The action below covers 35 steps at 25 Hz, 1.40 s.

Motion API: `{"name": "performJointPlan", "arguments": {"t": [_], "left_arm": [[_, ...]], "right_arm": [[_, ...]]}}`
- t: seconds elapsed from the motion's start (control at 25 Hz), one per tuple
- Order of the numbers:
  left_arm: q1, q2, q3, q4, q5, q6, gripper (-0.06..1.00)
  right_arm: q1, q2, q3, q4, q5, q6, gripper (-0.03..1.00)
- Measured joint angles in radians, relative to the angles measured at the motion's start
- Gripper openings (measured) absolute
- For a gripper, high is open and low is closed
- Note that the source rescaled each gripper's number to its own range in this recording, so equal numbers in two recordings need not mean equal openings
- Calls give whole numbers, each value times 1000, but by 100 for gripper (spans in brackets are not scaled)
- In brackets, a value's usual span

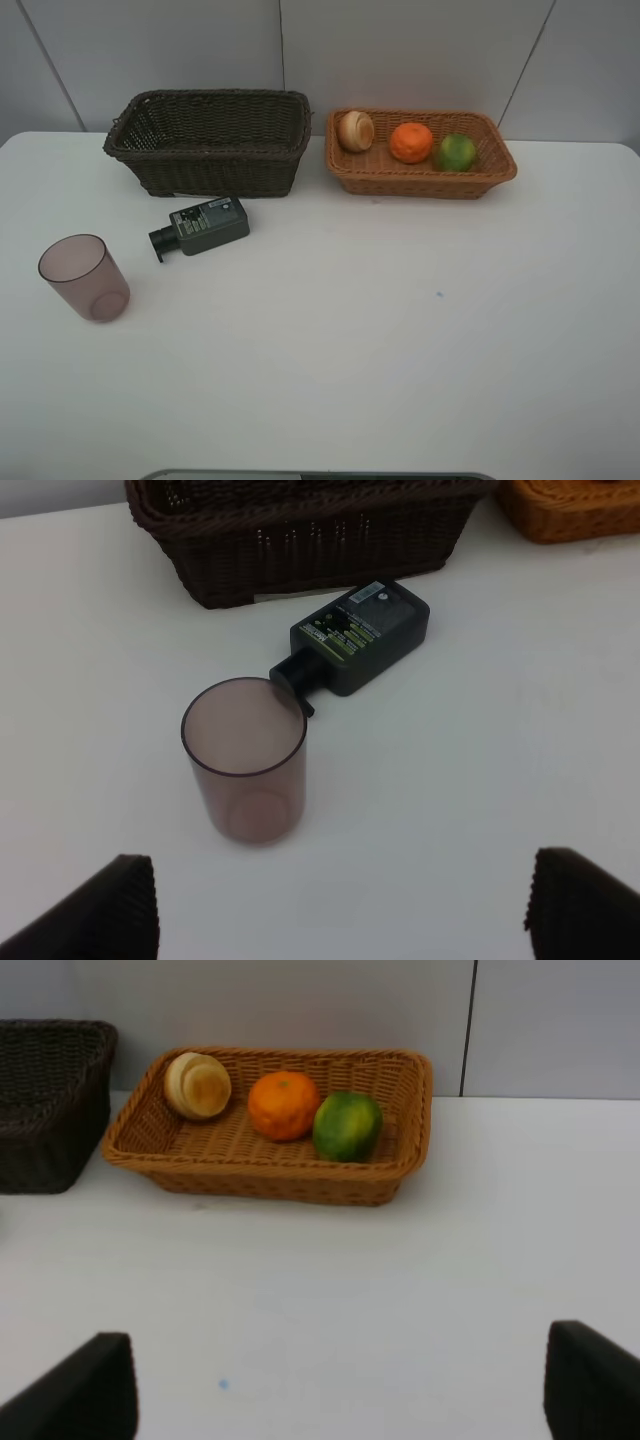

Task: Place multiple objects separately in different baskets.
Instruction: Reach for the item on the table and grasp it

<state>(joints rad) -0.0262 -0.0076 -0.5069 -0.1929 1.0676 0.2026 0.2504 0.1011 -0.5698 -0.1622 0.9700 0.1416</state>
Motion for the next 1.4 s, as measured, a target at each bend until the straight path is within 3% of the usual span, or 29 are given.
{"name": "performJointPlan", "arguments": {"t": [0.72, 1.12, 1.4], "left_arm": [[0, 0, 0, 0, 0, 0, 99], [0, 0, 0, 0, 0, 0, 99], [0, 0, 0, 0, 0, 0, 99]], "right_arm": [[-3, -106, 43, 49, 87, -2, 76], [-220, -108, 43, 64, 87, -41, 76], [-244, -108, 43, 68, 87, -41, 76]]}}
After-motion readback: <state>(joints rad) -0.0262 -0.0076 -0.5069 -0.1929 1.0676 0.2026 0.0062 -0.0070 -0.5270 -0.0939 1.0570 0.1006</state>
